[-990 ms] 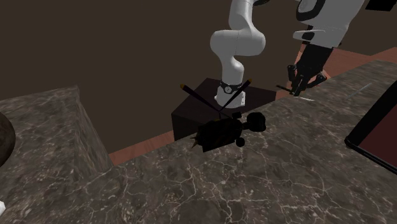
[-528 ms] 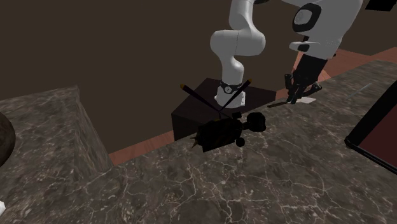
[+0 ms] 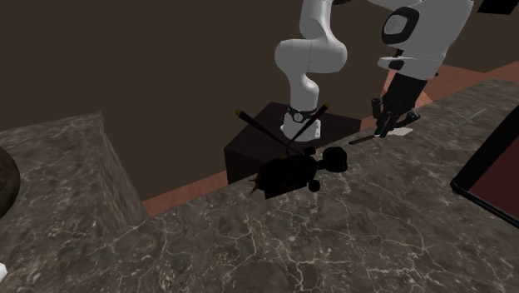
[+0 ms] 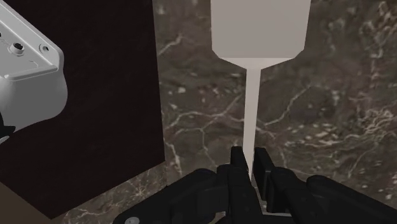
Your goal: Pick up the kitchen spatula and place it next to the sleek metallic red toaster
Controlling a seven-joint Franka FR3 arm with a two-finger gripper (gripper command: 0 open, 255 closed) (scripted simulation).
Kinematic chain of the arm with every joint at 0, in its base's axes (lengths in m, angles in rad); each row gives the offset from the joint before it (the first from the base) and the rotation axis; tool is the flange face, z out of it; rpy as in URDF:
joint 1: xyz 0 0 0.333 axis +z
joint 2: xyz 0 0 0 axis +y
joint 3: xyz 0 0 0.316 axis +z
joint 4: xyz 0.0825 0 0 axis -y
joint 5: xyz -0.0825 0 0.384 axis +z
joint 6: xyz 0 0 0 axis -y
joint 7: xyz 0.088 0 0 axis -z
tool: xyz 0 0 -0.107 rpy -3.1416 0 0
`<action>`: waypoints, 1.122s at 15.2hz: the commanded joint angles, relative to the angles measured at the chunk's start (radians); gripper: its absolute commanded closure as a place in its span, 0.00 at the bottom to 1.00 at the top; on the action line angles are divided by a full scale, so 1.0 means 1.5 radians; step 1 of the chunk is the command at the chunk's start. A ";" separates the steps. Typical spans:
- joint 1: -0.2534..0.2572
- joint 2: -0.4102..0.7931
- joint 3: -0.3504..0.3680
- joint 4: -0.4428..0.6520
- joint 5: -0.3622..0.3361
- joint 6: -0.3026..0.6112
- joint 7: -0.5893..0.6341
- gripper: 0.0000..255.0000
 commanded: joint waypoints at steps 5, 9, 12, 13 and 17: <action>0.000 0.000 0.000 0.000 0.000 0.000 0.000 0.00; 0.016 -0.042 -0.048 0.041 -0.027 -0.085 0.004 0.00; 0.019 -0.050 -0.059 0.053 -0.034 -0.105 0.005 0.00; 0.019 -0.050 -0.059 0.053 -0.034 -0.105 0.005 0.00; 0.019 -0.050 -0.059 0.053 -0.034 -0.105 0.005 0.00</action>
